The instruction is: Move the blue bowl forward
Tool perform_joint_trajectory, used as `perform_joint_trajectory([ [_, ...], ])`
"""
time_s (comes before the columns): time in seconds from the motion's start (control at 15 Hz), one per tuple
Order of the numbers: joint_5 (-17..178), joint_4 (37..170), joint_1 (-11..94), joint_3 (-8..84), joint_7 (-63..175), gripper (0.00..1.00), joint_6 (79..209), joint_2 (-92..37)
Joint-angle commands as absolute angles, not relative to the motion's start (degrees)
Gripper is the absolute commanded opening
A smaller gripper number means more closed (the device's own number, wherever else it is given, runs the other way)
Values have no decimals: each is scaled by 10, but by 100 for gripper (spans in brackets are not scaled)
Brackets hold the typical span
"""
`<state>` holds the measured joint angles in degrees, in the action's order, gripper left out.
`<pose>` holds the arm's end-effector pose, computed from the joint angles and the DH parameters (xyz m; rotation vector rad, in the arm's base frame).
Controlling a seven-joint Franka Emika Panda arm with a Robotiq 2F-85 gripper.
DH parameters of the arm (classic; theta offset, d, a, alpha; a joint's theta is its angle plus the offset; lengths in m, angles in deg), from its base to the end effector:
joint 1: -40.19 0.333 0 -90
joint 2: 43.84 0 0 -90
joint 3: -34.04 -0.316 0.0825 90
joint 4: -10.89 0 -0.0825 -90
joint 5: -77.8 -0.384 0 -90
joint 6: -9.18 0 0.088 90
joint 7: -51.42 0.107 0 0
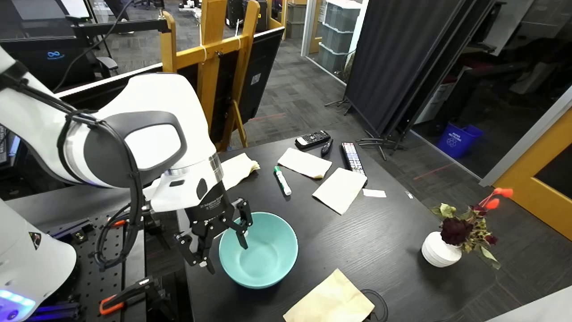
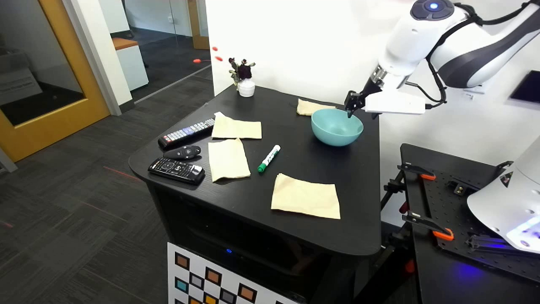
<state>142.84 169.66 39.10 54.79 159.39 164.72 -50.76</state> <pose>0.3604 -0.1044 0.2447 2.3077 -1.6280 0.5045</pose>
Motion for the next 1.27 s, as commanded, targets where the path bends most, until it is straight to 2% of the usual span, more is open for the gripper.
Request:
perform_joint_trajectory([
  [0.0,1410,1710,392,554,1562,100,1630,-570],
  [0.07,1369,1710,352,511,1520,100,1632,-574],
  [0.13,1347,1702,400,561,1484,100,1629,-575],
  [0.47,1237,1707,418,585,1322,100,1554,-647],
  [0.93,1222,1704,421,601,1235,100,1461,-741],
  [1.0,1195,1701,342,522,1233,100,1511,-691],
  [1.07,1226,1697,399,580,1255,100,1489,-710],
  [1.2,1210,1698,364,544,1247,100,1492,-706],
])
